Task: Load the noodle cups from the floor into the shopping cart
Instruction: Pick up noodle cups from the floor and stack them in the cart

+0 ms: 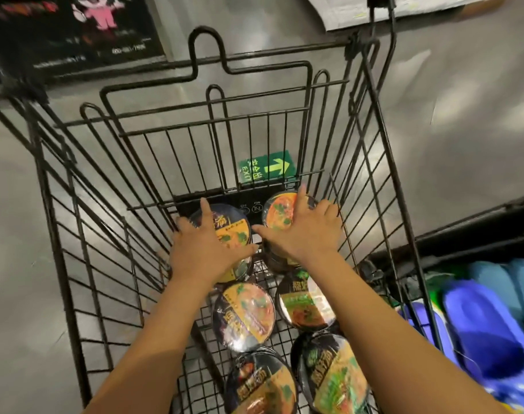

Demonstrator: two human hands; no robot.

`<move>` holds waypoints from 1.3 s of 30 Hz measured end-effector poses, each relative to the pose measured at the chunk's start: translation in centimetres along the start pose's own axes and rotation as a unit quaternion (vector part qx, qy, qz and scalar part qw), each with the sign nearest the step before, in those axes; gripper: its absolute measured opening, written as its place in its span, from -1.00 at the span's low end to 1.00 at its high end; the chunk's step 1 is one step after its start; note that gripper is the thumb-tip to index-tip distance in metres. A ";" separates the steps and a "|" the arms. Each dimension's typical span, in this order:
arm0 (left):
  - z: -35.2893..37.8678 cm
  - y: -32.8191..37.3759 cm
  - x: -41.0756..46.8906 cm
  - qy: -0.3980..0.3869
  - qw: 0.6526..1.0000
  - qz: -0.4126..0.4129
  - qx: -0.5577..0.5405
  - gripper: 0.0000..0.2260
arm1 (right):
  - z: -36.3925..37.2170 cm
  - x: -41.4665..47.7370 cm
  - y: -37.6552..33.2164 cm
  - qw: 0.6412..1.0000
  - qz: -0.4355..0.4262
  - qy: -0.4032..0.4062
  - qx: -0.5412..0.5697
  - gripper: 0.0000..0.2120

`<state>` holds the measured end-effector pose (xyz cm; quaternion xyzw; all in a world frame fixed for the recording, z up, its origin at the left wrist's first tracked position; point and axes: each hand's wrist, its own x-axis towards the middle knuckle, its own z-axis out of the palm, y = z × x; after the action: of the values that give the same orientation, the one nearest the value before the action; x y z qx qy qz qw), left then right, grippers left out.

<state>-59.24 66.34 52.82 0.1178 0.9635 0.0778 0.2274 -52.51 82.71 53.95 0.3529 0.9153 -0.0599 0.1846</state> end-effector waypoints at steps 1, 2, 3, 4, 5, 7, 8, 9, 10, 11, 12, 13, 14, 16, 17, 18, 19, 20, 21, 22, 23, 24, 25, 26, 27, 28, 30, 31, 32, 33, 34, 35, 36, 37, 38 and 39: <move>-0.1 -0.1 0.1 0.000 1.000 -0.003 0.007 0.20 | 0.0 0.0 0.0 1.000 0.001 0.000 -0.003 0.22; -0.1 -0.3 0.1 0.001 1.000 -0.008 0.008 0.20 | 0.0 0.1 -0.1 1.000 0.001 0.001 -0.006 0.22; 0.0 -0.4 0.0 0.002 1.000 -0.013 0.002 0.21 | -0.1 0.1 -0.1 1.000 0.001 0.001 -0.010 0.22; 0.1 -0.6 -0.1 0.004 1.000 -0.017 -0.008 0.21 | -0.2 0.1 -0.1 1.000 0.000 0.003 -0.016 0.22; 0.2 -0.6 -0.2 0.005 1.000 -0.018 -0.017 0.21 | -0.2 0.1 -0.2 1.000 -0.001 0.003 -0.020 0.21; 0.1 -0.7 -0.5 0.001 0.999 -0.013 -0.029 0.20 | -0.4 -0.1 -0.1 1.000 -0.003 0.005 -0.017 0.20; -0.1 -0.8 -0.7 -0.001 0.999 -0.010 -0.038 0.19 | -0.5 -0.3 0.1 1.000 -0.006 0.009 -0.008 0.17; -0.4 -0.8 -0.9 -0.002 0.999 -0.006 -0.048 0.17 | -0.6 -0.6 0.4 1.000 -0.008 0.015 0.006 0.14; -0.8 -0.9 -1.3 0.002 0.998 -0.002 -0.059 0.15 | -0.7 -1.0 0.8 0.999 -0.006 0.025 0.024 0.12; -1.1 -1.0 -1.7 0.009 0.998 0.002 -0.069 0.12 | -0.8 -1.7 1.4 0.999 0.002 0.032 0.044 0.09; -1.5 -1.2 -2.3 0.018 0.997 0.007 -0.077 0.09 | -0.7 -2.7 1.9 0.997 0.018 0.036 0.065 0.07; -1.7 -1.6 -3.0 0.026 0.996 0.011 -0.082 0.05 | -0.5 -3.9 2.5 0.995 0.038 0.038 0.086 0.05; -1.7 -1.9 -4.0 0.035 0.995 0.018 -0.086 0.00 | -0.1 -5.4 3.2 0.991 0.060 0.038 0.113 0.04; -1.5 -2.6 -6.3 0.063 0.994 0.044 -0.078 -0.10 | 0.9 -9.3 4.2 0.982 0.095 0.038 0.162 0.02; -1.3 -2.8 -7.6 0.073 0.993 0.063 -0.062 -0.14 | 1.5 -11.4 4.7 0.979 0.109 0.037 0.170 0.01; -1.1 -2.9 -9.0 0.070 0.993 0.082 -0.043 -0.17 | 2.0 -13.7 5.0 0.978 0.122 0.031 0.166 0.00; -0.7 -3.0 -10.5 0.051 0.993 0.103 -0.022 -0.21 | 2.5 -16.1 5.3 0.978 0.137 0.015 0.155 0.01; -0.5 -2.9 -12.1 0.023 0.991 0.129 0.000 -0.23 | 3.1 -18.3 5.4 0.977 0.155 -0.003 0.146 0.01; -0.1 -3.0 -13.7 -0.013 0.987 0.160 0.022 -0.25 | 3.7 -20.6 5.4 0.974 0.176 -0.014 0.143 0.00; 0.0 -3.0 -15.3 -0.050 0.978 0.195 0.044 -0.26 | 4.4 -22.9 5.5 0.970 0.196 -0.013 0.145 -0.04; 0.2 -3.1 -16.8 -0.089 0.965 0.235 0.071 -0.27 | 5.1 -25.2 5.4 0.966 0.215 -0.002 0.141 -0.12; 0.2 -3.2 -18.3 -0.123 0.947 0.281 0.101 -0.28 | 5.9 -27.6 5.3 0.962 0.236 0.009 0.135 -0.19; 0.2 -3.4 -19.7 -0.149 0.923 0.329 0.134 -0.29 | 6.6 -29.9 5.1 0.957 0.260 0.016 0.130 -0.24; 0.3 -3.5 -21.1 -0.168 0.895 0.379 0.163 -0.31 | 7.2 -32.3 4.7 0.950 0.284 0.015 0.127 -0.25; 0.3 -3.8 -22.4 -0.181 0.868 0.422 0.187 -0.33 | 7.9 -34.5 4.3 0.942 0.309 0.011 0.128 -0.26; 0.2 -4.0 -23.6 -0.190 0.844 0.458 0.204 -0.33 | 8.5 -36.6 3.7 0.934 0.333 0.013 0.130 -0.27; 0.1 -4.4 -26.1 -0.197 0.802 0.516 0.227 -0.33 | 9.7 -40.4 2.6 0.914 0.375 0.011 0.156 -0.28; 0.2 -4.7 -27.2 -0.201 0.782 0.540 0.237 -0.34 | 10.1 -42.2 2.0 0.903 0.395 0.007 0.170 -0.29; 0.2 -4.9 -28.5 -0.205 0.763 0.562 0.246 -0.34 | 10.6 -43.8 1.5 0.891 0.418 0.005 0.178 -0.29; 0.3 -5.2 -29.7 -0.210 0.742 0.582 0.258 -0.34 | 10.9 -45.4 1.0 0.878 0.441 0.005 0.184 -0.28; 0.4 -5.3 -30.9 -0.214 0.723 0.599 0.271 -0.32 | 11.1 -46.9 0.5 0.864 0.465 0.004 0.194 -0.28; 0.6 -5.4 -32.0 -0.221 0.703 0.612 0.285 -0.31 | 11.3 -48.4 0.1 0.847 0.490 0.007 0.205 -0.29; 0.9 -5.4 -33.3 -0.229 0.684 0.625 0.298 -0.30 | 11.5 -49.8 -0.3 0.832 0.512 0.014 0.214 -0.29; 1.3 -5.4 -34.5 -0.235 0.665 0.639 0.307 -0.30 | 12.0 -51.2 -0.7 0.818 0.533 0.023 0.217 -0.29; 1.9 -5.5 -35.8 -0.239 0.647 0.654 0.311 -0.30 | 12.5 -52.7 -1.0 0.804 0.552 0.030 0.221 -0.28; 2.4 -5.5 -37.1 -0.241 0.630 0.669 0.312 -0.30 | 13.0 -54.1 -1.3 0.789 0.569 0.032 0.228 -0.28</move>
<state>-26.96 51.50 65.15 0.8086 0.4976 -0.1276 0.2869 -12.56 44.87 62.45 0.8435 0.5139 -0.1398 0.0697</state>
